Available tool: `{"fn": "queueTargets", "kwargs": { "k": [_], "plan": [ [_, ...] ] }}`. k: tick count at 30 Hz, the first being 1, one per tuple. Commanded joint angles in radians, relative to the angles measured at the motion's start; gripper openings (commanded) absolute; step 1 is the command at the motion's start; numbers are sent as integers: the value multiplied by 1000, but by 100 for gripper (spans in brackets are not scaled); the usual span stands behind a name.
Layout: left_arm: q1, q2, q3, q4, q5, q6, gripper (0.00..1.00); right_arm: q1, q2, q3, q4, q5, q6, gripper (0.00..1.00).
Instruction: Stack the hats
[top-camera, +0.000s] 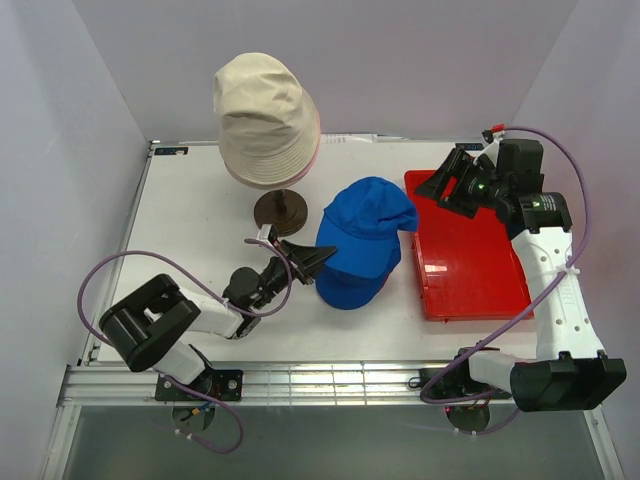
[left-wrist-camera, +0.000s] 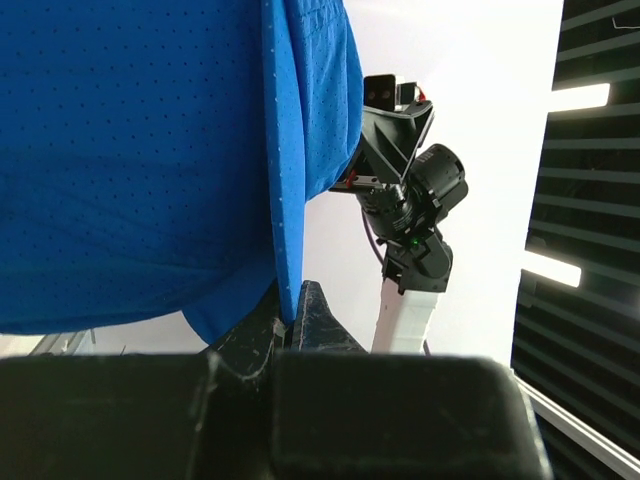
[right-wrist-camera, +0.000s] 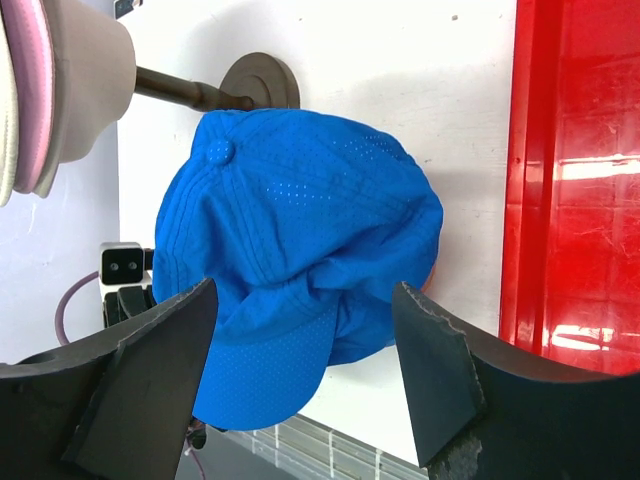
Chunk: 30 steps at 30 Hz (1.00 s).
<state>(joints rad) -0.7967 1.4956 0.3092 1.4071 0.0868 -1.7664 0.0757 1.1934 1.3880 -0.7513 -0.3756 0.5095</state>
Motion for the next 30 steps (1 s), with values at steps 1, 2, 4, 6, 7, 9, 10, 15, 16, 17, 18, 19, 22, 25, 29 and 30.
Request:
{"fn": "queueTargets", "kwargs": {
  "k": [1, 2, 4, 6, 7, 9, 10, 15, 16, 17, 18, 19, 22, 25, 29, 30],
  "plan": [
    [21, -20, -53, 317, 41, 16, 0, 16, 1, -7, 46, 10, -9, 76],
    [25, -23, -58, 317, 47, 16, 0, 22, 3, -7, 46, 14, -11, 76],
    [30, -24, -73, 317, 59, 15, 0, 32, 6, -9, 46, 20, -14, 76],
    [36, -21, -87, 316, 67, 15, 0, 38, 6, -12, 47, 26, -17, 76],
    [36, -18, -102, 317, 70, 13, 0, 39, 6, -12, 47, 30, -17, 76],
    [40, -6, -119, 319, 73, 15, 0, 48, 8, -14, 49, 37, -20, 76],
    [40, -2, -128, 317, 73, 16, 0, 50, 9, -14, 47, 38, -22, 76],
    [44, 43, -159, 323, 87, 28, 0, 70, 17, -14, 49, 49, -32, 76],
    [45, 51, -159, 323, 90, 33, 0, 73, 20, -14, 50, 49, -34, 76],
    [45, 55, -159, 323, 94, 35, 0, 81, 21, -14, 52, 49, -35, 76],
    [47, 67, -162, 322, 96, 35, 0, 84, 26, -11, 50, 52, -40, 76],
    [45, 72, -162, 323, 99, 36, 0, 91, 29, -7, 50, 53, -43, 76],
    [47, 97, -167, 322, 105, 38, 0, 105, 38, -1, 49, 66, -51, 76],
    [48, 114, -162, 323, 120, 39, 0, 131, 55, 5, 49, 75, -66, 76],
    [48, 123, -162, 322, 128, 41, 0, 160, 92, 61, 43, 109, -94, 76],
    [48, 126, -160, 322, 129, 41, 0, 170, 113, 75, 38, 125, -100, 76]
  ]
}}
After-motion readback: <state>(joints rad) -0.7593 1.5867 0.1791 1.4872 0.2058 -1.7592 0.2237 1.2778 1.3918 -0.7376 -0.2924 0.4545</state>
